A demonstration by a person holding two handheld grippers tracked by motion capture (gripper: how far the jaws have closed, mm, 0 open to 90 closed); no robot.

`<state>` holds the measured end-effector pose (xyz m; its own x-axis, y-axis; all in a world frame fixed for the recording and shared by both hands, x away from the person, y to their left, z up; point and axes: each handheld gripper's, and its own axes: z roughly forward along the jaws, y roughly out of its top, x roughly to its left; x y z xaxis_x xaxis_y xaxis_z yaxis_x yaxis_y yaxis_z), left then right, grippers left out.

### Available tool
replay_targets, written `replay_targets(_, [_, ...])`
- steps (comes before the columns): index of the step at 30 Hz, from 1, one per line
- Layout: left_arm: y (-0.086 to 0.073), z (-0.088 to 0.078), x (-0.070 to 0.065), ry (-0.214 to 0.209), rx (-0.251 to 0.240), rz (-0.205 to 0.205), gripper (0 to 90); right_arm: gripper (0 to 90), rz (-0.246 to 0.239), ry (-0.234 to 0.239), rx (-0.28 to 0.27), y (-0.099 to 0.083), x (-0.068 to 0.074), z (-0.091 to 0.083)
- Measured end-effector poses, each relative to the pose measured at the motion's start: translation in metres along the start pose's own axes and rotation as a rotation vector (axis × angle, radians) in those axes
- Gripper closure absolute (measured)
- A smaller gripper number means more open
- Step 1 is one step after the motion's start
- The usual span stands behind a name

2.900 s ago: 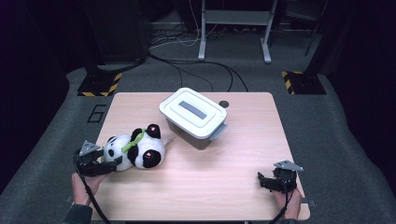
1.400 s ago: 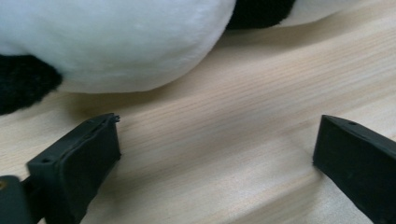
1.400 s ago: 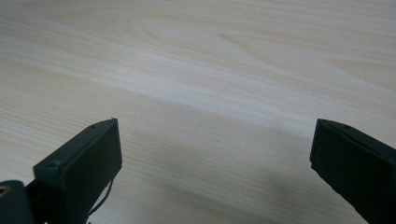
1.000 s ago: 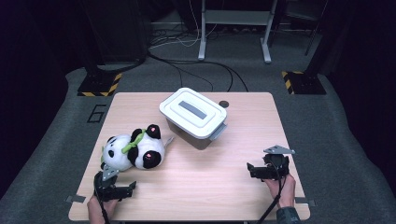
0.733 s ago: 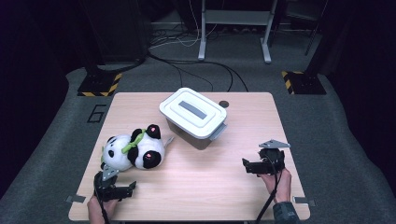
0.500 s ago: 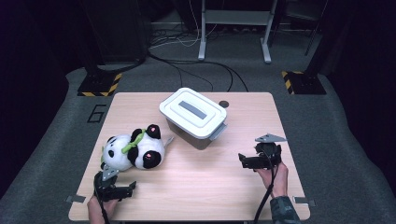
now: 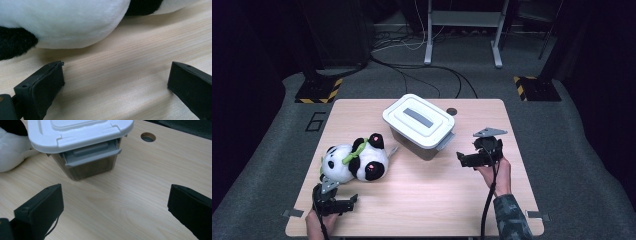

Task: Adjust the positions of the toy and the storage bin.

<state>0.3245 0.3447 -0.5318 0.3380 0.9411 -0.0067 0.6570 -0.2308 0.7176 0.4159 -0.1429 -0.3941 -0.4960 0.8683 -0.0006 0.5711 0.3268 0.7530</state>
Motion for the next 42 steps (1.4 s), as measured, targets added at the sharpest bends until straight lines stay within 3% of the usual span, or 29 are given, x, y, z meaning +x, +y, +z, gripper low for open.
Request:
replay_targets(18, [0.0, 0.0, 0.0, 0.009, -0.001, -0.007, 0.4, 0.0, -0.079, 0.048, -0.004, 0.052, 0.019, 0.032])
replay_targets(27, [0.0, 0.0, 0.001, 0.006, -0.005, -0.009, 0.9, 0.0, -0.115, 0.07, 0.0, 0.082, 0.031, 0.062])
replay_targets(35, [0.0, 0.0, 0.001, 0.003, -0.004, -0.01, 1.2, 0.0, -0.118, 0.076, 0.018, 0.098, 0.039, 0.083])
replay_targets(37, [0.0, 0.0, 0.001, 0.003, -0.004, -0.01, 1.2, 3.5, -0.118, 0.076, 0.029, 0.102, 0.042, 0.09])
replay_targets(38, [0.0, 0.0, 0.001, 0.003, -0.006, -0.009, 1.2, 13.7, -0.127, 0.091, 0.022, 0.106, 0.042, 0.097])
replay_targets(40, [0.0, 0.0, 0.001, 0.003, -0.004, -0.009, 1.2, 21.9, -0.125, 0.107, 0.03, 0.111, 0.043, 0.104])
replay_targets(41, [0.0, 0.0, 0.001, 0.003, -0.004, -0.009, 1.2, 21.9, -0.125, 0.107, 0.03, 0.111, 0.043, 0.104])
replay_targets(42, [0.0, 0.0, 0.001, 0.003, -0.005, -0.009, 1.2, 30.9, -0.127, 0.111, 0.036, 0.116, 0.045, 0.111])
